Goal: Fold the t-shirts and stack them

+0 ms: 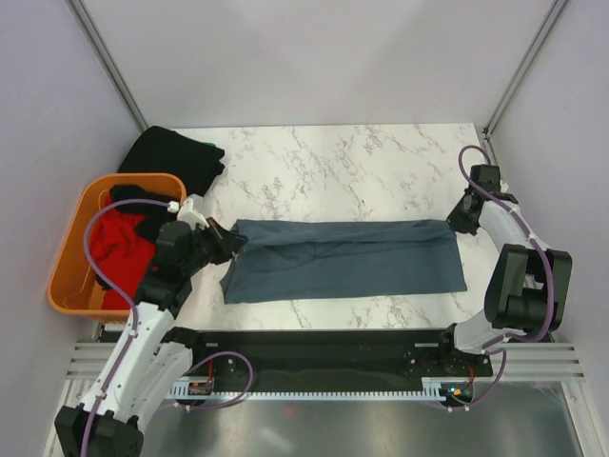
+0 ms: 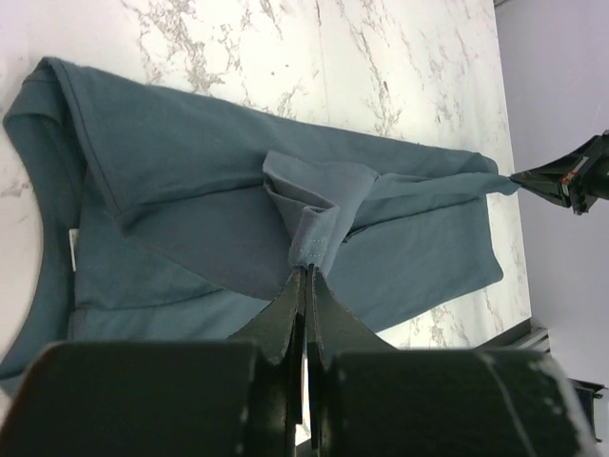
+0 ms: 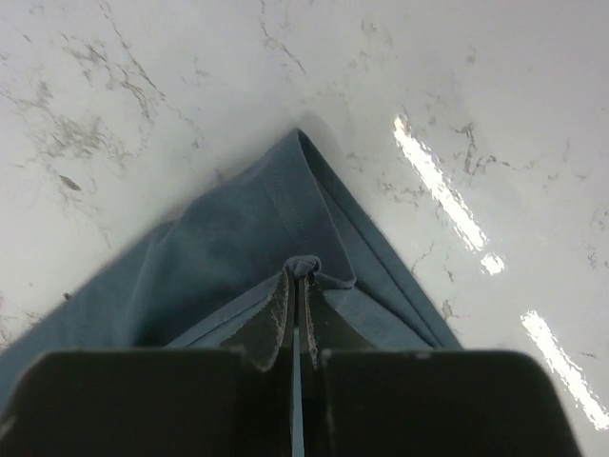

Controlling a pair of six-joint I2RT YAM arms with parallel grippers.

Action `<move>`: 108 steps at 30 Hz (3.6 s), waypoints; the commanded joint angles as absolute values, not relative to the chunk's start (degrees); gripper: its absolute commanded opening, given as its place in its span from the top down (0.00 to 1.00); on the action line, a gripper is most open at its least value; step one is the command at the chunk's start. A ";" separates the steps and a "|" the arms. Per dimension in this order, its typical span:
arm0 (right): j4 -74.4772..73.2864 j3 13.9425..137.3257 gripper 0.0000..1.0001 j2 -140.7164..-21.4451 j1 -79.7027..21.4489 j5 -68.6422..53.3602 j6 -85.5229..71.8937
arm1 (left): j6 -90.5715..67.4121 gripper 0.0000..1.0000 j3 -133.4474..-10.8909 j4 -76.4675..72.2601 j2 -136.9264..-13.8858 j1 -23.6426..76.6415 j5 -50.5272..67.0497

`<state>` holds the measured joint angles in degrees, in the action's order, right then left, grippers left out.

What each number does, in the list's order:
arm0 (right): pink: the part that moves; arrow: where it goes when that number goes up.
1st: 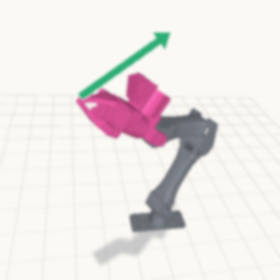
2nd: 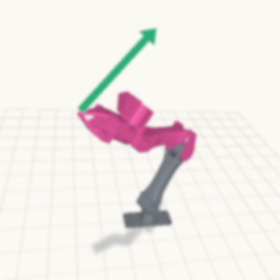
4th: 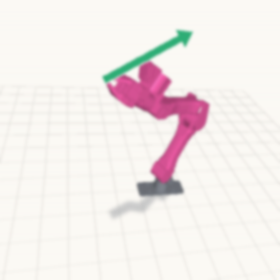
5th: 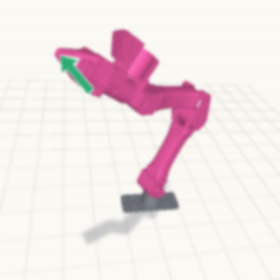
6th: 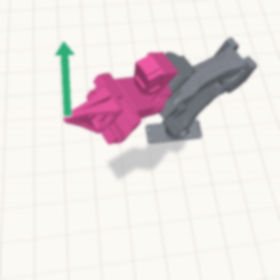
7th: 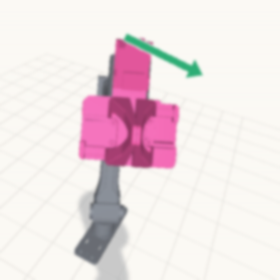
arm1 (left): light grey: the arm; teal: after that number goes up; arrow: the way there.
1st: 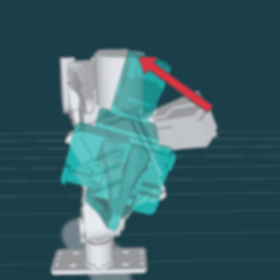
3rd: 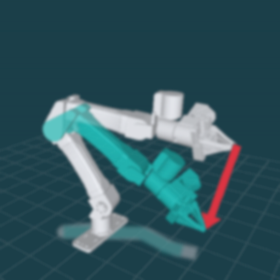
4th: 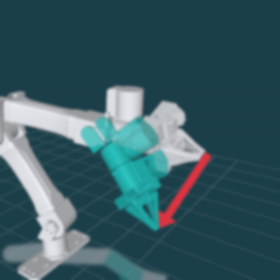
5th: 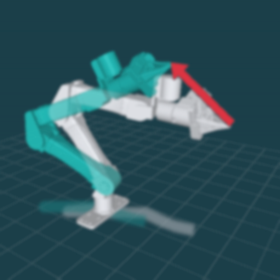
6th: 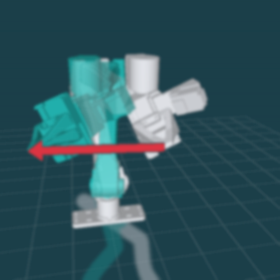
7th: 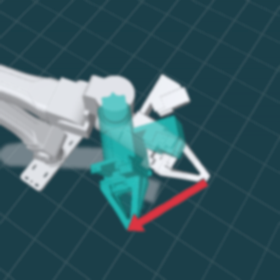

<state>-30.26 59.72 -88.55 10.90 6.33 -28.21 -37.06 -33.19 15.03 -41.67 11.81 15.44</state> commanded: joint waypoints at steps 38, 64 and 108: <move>-18.37 34.22 0.11 -80.19 -12.91 -3.34 -41.03 | -51.24 0.25 -36.54 -3.69 -89.71 25.66 0.18; -34.01 79.42 0.02 -94.70 -37.97 2.03 -27.96 | -27.69 0.15 -66.30 34.01 -62.56 25.22 2.20; -20.47 105.89 0.02 -117.02 -18.19 -0.37 -38.07 | -28.38 0.12 -44.92 34.46 -44.35 25.05 -0.72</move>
